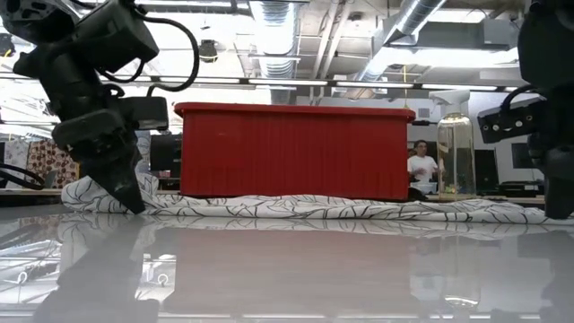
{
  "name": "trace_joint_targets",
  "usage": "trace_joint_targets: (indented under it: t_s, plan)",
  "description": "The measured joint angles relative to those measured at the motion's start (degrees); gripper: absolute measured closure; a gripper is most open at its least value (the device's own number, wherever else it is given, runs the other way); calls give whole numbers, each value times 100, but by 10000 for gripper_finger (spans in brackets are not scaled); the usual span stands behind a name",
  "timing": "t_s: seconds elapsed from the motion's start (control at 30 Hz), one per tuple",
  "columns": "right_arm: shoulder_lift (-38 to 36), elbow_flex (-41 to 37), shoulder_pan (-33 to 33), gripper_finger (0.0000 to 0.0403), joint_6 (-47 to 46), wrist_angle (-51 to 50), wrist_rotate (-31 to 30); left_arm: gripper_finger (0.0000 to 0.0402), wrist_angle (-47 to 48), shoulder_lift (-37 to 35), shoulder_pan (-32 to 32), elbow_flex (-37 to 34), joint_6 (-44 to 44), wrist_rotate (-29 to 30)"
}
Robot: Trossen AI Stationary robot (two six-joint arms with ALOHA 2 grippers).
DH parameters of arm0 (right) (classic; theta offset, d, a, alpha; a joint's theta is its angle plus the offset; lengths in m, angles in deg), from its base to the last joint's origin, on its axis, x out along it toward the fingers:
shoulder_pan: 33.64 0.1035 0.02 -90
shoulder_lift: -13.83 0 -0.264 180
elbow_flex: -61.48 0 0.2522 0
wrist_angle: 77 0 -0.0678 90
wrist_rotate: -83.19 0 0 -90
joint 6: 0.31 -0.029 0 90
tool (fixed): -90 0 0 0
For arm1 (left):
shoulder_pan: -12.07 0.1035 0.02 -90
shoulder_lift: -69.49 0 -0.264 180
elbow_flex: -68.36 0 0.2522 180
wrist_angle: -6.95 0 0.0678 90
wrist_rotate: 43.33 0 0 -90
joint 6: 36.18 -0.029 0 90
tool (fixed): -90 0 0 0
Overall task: Fold laundry
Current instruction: Fold the white-patterned shirt
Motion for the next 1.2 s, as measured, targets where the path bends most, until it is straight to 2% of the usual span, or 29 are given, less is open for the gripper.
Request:
trace_joint_targets:
  t_s: [0.7,1.03,1.2]
  plan:
    - [8,0,578,387,-139,-729,558,401,902,-13,2,13,-149,-387]
    - [10,34,743,380,168,-1125,618,401,652,-36,2,43,192,-517]
    - [-187,311,756,378,165,-1114,555,401,312,-215,11,511,459,-797]
